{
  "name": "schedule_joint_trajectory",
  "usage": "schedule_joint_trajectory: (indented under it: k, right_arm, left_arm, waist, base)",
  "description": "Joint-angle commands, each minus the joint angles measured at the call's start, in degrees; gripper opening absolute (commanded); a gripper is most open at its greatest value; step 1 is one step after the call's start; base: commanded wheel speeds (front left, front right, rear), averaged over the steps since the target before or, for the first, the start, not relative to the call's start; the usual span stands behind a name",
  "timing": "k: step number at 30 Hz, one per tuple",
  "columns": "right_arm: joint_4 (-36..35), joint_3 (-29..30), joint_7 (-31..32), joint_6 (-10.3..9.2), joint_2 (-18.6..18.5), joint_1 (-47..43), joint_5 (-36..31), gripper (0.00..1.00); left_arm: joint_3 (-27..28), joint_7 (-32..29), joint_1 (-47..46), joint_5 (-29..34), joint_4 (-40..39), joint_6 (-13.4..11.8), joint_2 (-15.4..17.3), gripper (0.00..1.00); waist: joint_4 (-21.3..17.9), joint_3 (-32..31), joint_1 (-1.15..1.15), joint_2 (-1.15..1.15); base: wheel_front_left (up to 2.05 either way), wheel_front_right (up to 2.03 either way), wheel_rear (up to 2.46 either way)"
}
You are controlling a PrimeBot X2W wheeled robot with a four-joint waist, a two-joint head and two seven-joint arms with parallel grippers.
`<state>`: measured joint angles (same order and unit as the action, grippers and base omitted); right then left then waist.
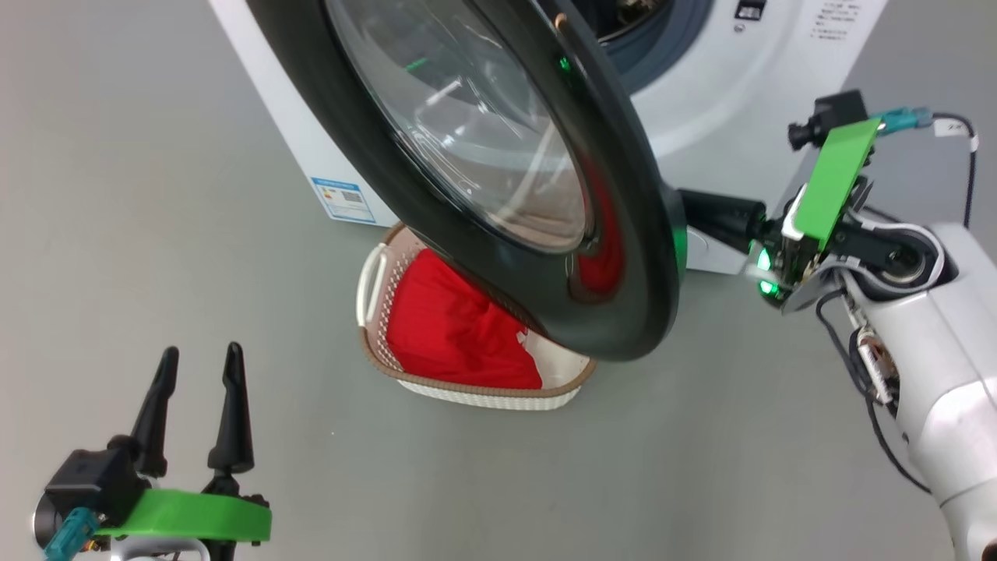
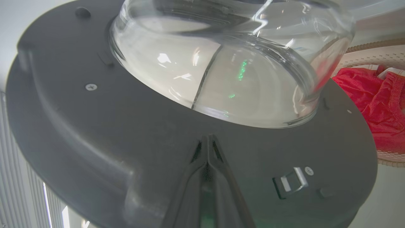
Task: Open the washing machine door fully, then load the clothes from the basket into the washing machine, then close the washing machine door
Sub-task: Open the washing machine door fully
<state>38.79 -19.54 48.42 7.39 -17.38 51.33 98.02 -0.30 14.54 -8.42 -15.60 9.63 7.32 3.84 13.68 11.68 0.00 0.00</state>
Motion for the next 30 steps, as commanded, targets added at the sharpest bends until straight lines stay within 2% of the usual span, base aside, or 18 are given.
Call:
schedule_joint_trajectory:
  k: [1, 17, 30]
  right_arm:
    - [-2.03, -0.67, 0.71, 0.10, 1.23, -1.30, 1.10, 0.00]
    - [-11.18, -2.35, 1.76, 0.10, 3.07, -11.79, 2.82, 0.00]
    - [-14.39, -4.36, 1.14, 0.10, 6.04, -14.58, 2.56, 0.00]
  left_arm:
    - [2.10, 0.46, -0.03, 0.85, -1.01, 0.17, 1.36, 1.00]
    - [1.91, 0.46, 2.34, 1.68, -0.24, 0.17, 1.31, 1.00]
    - [1.84, 0.46, 3.26, 1.93, 0.31, 0.17, 1.14, 1.00]
  waist:
    - [1.10, -1.11, 0.00, 0.00]
    - [6.63, -5.39, 0.00, 0.00]
    - [11.10, -7.39, 0.00, 0.00]
  base:
    - [0.00, 0.00, 0.00]
    - [0.00, 0.00, 0.00]
    - [0.00, 0.00, 0.00]
